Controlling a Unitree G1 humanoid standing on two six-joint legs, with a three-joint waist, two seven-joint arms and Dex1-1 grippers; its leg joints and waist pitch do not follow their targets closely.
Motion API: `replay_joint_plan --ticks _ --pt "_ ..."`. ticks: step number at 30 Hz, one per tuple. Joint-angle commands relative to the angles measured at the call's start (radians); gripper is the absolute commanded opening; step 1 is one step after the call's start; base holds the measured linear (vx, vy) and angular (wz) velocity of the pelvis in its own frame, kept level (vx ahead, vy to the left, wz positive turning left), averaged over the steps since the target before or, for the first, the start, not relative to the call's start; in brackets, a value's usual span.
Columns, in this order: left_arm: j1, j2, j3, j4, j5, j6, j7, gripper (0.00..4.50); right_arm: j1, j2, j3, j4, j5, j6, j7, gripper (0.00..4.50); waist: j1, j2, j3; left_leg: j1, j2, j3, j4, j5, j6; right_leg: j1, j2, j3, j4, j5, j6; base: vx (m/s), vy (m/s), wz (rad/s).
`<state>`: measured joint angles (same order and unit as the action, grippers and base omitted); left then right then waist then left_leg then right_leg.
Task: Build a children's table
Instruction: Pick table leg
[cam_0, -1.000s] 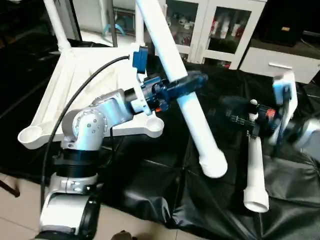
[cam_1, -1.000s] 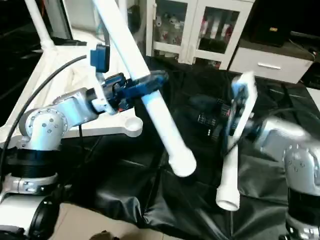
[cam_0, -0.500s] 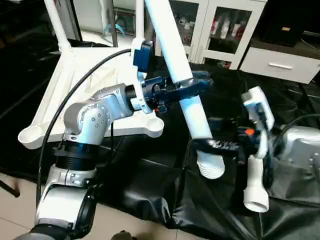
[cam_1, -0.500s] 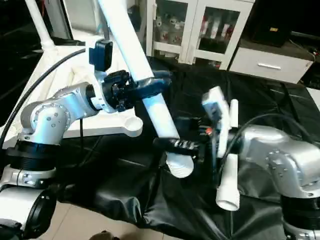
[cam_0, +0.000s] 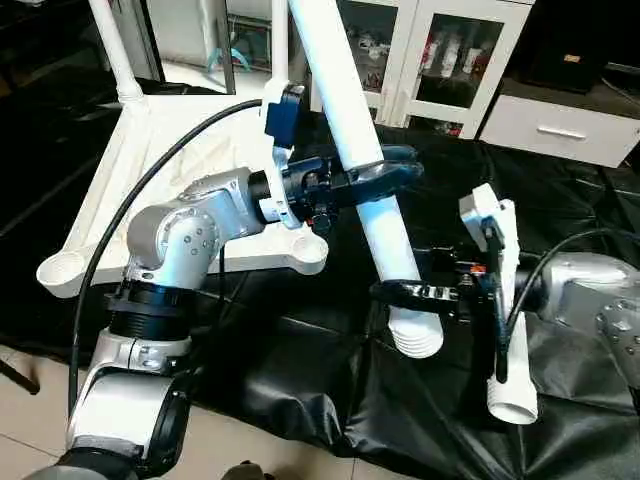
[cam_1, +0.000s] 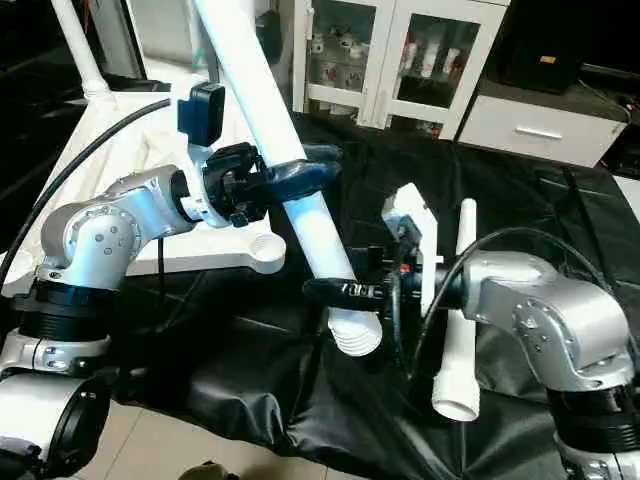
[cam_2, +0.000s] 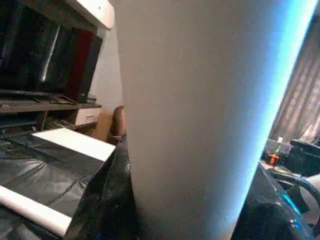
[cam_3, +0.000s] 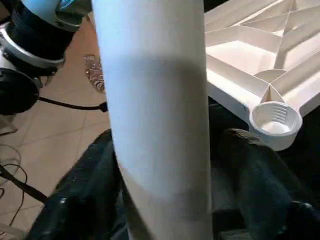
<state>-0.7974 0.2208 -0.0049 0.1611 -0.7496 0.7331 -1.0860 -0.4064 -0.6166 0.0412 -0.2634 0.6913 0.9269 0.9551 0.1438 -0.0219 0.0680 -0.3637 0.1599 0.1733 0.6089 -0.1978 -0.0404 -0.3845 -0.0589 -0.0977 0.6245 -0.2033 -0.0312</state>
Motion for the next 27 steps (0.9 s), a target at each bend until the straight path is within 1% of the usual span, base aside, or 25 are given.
replay_joint_plan --ticks 1,4,5,6,8,9,10,11,12,13,14,15,16,17,18,20,21,23,25,26,27 --pt "-0.014 0.001 -0.012 -0.007 0.005 -0.008 -0.010 1.78 -0.014 -0.004 0.005 0.008 -0.014 -0.013 -0.012 2.93 0.000 -0.007 -0.076 0.008 0.081 -0.029 -0.065 -0.053 0.030 0.058 -0.116 0.074 -0.072 -0.130 -0.187 0.000 0.000 0.00" --pt "-0.015 0.000 -0.009 -0.005 0.010 -0.010 -0.010 1.78 -0.013 -0.002 0.023 0.005 -0.033 -0.025 -0.024 2.61 0.001 -0.005 -0.077 0.008 0.081 -0.029 -0.064 -0.053 0.029 0.058 -0.116 0.074 -0.072 -0.121 -0.191 0.000 0.000 0.00" --pt "-0.015 -0.001 -0.008 -0.002 0.015 -0.011 -0.002 1.78 -0.014 0.001 0.037 0.010 -0.064 -0.045 -0.044 2.61 0.000 -0.006 -0.076 0.008 0.081 -0.029 -0.065 -0.058 0.027 0.058 -0.116 0.074 -0.072 -0.125 -0.190 0.000 0.000 0.00" --pt "-0.015 -0.002 -0.007 -0.001 0.017 -0.012 0.001 1.78 -0.014 0.002 0.041 0.012 -0.074 -0.052 -0.051 2.39 0.001 0.000 -0.077 0.008 0.082 -0.030 -0.064 -0.058 0.022 0.057 -0.117 0.074 -0.071 -0.125 -0.191 0.000 0.000 0.00" --pt "-0.015 -0.006 -0.005 0.009 0.030 -0.021 0.023 1.77 -0.020 0.018 0.053 0.030 -0.128 -0.090 -0.099 2.25 -0.002 -0.004 -0.076 0.008 0.081 -0.029 -0.065 -0.066 0.015 0.056 -0.117 0.075 -0.073 -0.131 -0.186 0.000 0.000 0.00" --pt "-0.013 -0.010 -0.003 0.017 0.038 -0.028 0.039 1.77 -0.028 0.039 0.049 0.045 -0.149 -0.105 -0.135 2.25 -0.003 -0.003 -0.076 0.008 0.080 -0.030 -0.065 -0.066 0.012 0.056 -0.116 0.075 -0.074 -0.134 -0.185 0.000 0.000 0.00" --pt "-0.012 -0.013 -0.002 0.022 0.042 -0.033 0.048 1.77 -0.034 0.053 0.044 0.054 -0.158 -0.111 -0.157 2.06 -0.004 -0.003 -0.076 0.008 0.079 -0.030 -0.065 -0.068 0.008 0.057 -0.117 0.074 -0.073 -0.140 -0.187 0.000 0.000 0.00" --pt "-0.009 -0.019 -0.002 0.026 0.056 -0.042 0.076 1.77 -0.041 0.072 0.044 0.066 -0.185 -0.134 -0.195 2.00 -0.004 -0.002 -0.076 0.008 0.081 -0.031 -0.066 -0.072 0.003 0.057 -0.117 0.074 -0.073 -0.145 -0.186 0.000 0.000 0.00" --pt "-0.010 -0.023 0.000 0.030 0.060 -0.042 0.090 1.77 -0.043 0.078 0.044 0.069 -0.190 -0.138 -0.206 1.97 -0.006 -0.002 -0.076 0.008 0.080 -0.030 -0.066 -0.075 0.003 0.056 -0.115 0.074 -0.074 -0.146 -0.186 0.000 0.000 0.00" --pt "-0.018 -0.052 0.024 0.054 0.078 -0.047 0.184 1.77 -0.052 0.105 0.052 0.079 -0.230 -0.171 -0.264 1.95 -0.005 0.001 -0.077 0.010 0.083 -0.030 -0.065 -0.073 0.001 0.056 -0.116 0.075 -0.071 -0.131 -0.188 0.000 0.000 0.00" --pt "-0.023 -0.062 0.035 0.064 0.079 -0.044 0.215 1.77 -0.054 0.112 0.054 0.080 -0.237 -0.175 -0.277 1.91 -0.006 -0.002 -0.076 0.009 0.083 -0.031 -0.065 -0.072 -0.002 0.056 -0.117 0.074 -0.071 -0.120 -0.195 0.000 0.000 0.00" --pt "-0.029 -0.075 0.049 0.075 0.081 -0.040 0.254 2.33 -0.055 0.121 0.057 0.082 -0.246 -0.181 -0.292 1.91 -0.006 -0.001 -0.079 0.011 0.083 -0.031 -0.064 -0.069 -0.004 0.056 -0.115 0.074 -0.068 -0.106 -0.199 0.000 0.000 0.00" --pt "-0.033 -0.084 0.060 0.082 0.083 -0.037 0.286 2.47 -0.056 0.128 0.059 0.083 -0.252 -0.186 -0.304 1.91 -0.004 0.000 -0.077 0.013 0.084 -0.030 -0.064 -0.067 -0.001 0.053 -0.116 0.076 -0.069 -0.096 -0.204 0.000 0.000 0.00" --pt "-0.032 -0.096 0.070 0.082 0.084 -0.034 0.314 2.47 -0.059 0.140 0.064 0.087 -0.268 -0.196 -0.325 1.90 -0.004 -0.004 -0.079 0.012 0.084 -0.030 -0.065 -0.059 0.001 0.056 -0.116 0.076 -0.067 -0.085 -0.205 0.000 0.000 0.00" --pt "-0.030 -0.098 0.071 0.080 0.085 -0.035 0.319 2.47 -0.059 0.145 0.066 0.089 -0.276 -0.202 -0.332 1.90 -0.003 -0.003 -0.079 0.012 0.084 -0.030 -0.064 -0.055 0.001 0.056 -0.117 0.076 -0.064 -0.077 -0.207 0.000 0.000 0.00" --pt "-0.026 -0.105 0.075 0.072 0.084 -0.034 0.330 2.76 -0.061 0.157 0.067 0.093 -0.289 -0.209 -0.347 1.87 -0.005 -0.005 -0.079 0.008 0.082 -0.030 -0.064 -0.046 0.011 0.059 -0.117 0.076 -0.063 -0.057 -0.204 0.000 0.000 0.00" --pt "-0.023 -0.122 0.082 0.069 0.097 -0.050 0.373 2.84 -0.067 0.170 0.073 0.101 -0.313 -0.222 -0.371 1.86 -0.005 -0.004 -0.079 0.006 0.081 -0.030 -0.064 -0.046 0.013 0.060 -0.117 0.076 -0.063 -0.057 -0.203 0.000 0.000 0.00" --pt "-0.025 -0.140 0.090 0.075 0.124 -0.073 0.438 2.89 -0.076 0.182 0.081 0.111 -0.337 -0.232 -0.397 1.86 -0.007 -0.006 -0.078 0.007 0.081 -0.029 -0.064 -0.055 0.010 0.060 -0.117 0.076 -0.067 -0.079 -0.198 0.000 0.000 0.00" --pt "-0.024 -0.167 0.108 0.081 0.141 -0.099 0.502 3.18 -0.091 0.198 0.092 0.127 -0.380 -0.242 -0.447 1.86 -0.008 -0.007 -0.076 0.007 0.079 -0.029 -0.064 -0.058 0.007 0.060 -0.116 0.076 -0.070 -0.101 -0.187 0.000 0.000 0.00" --pt "-0.024 -0.167 0.108 0.081 0.141 -0.099 0.502 3.26 -0.091 0.198 0.092 0.127 -0.380 -0.242 -0.447 1.86 -0.008 -0.008 -0.077 0.008 0.080 -0.028 -0.064 -0.056 0.006 0.060 -0.116 0.077 -0.070 -0.101 -0.186 0.000 0.000 0.00" --pt "-0.025 -0.178 0.114 0.084 0.147 -0.104 0.526 3.28 -0.098 0.204 0.098 0.135 -0.403 -0.249 -0.472 1.86 -0.008 -0.006 -0.077 0.007 0.080 -0.029 -0.065 -0.059 0.006 0.060 -0.116 0.076 -0.071 -0.109 -0.181 0.000 0.000 0.00"
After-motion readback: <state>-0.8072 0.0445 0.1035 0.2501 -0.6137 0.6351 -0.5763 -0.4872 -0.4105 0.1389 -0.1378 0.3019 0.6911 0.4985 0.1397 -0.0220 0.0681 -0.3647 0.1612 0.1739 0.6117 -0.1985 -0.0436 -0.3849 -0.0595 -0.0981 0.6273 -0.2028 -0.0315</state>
